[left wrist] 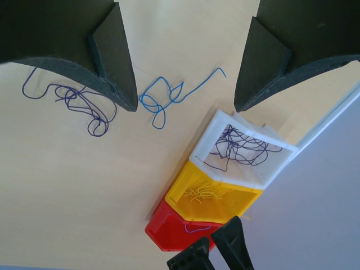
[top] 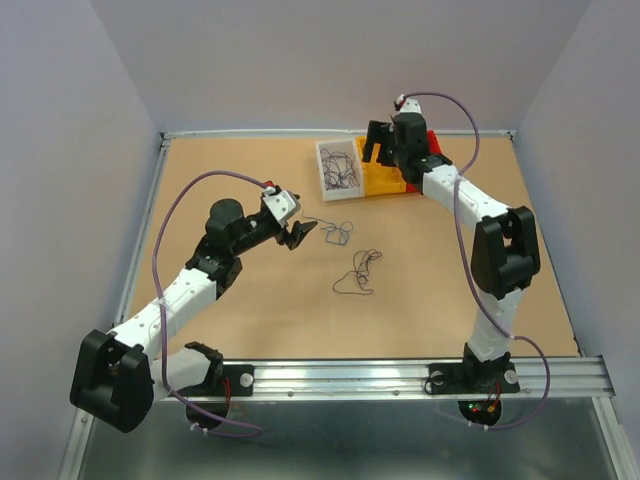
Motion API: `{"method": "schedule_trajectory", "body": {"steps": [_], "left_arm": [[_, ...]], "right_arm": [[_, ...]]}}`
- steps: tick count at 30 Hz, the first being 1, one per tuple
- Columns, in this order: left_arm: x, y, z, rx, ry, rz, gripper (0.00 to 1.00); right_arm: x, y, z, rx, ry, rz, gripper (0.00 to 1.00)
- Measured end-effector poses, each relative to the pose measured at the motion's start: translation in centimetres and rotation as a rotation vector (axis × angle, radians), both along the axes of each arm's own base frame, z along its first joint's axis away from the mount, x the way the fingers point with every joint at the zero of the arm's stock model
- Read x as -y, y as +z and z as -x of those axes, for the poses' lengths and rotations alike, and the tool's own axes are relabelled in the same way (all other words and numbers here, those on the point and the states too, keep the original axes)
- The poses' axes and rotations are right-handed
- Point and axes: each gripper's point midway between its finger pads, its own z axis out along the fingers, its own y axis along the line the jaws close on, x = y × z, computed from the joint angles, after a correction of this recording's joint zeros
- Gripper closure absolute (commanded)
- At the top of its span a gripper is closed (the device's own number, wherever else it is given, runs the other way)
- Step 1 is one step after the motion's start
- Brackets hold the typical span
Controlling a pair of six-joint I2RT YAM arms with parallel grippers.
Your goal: Untangle the cables
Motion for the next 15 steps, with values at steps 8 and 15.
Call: {"method": "schedule_trajectory", "body": {"steps": [8,15], "left_arm": [[0.0,0.0,-0.1,0.002,0.012,-0.002,0.19],[-0.5,0.6,-0.3,0.018,0.048,0.005,0.19]], "right_arm": [[-3.6,-0.6,5.4,-0.026,0.168,0.044,0.0],[-7.1,-6.8,10.9,-0.157,0.317,0.127,0.0]]}}
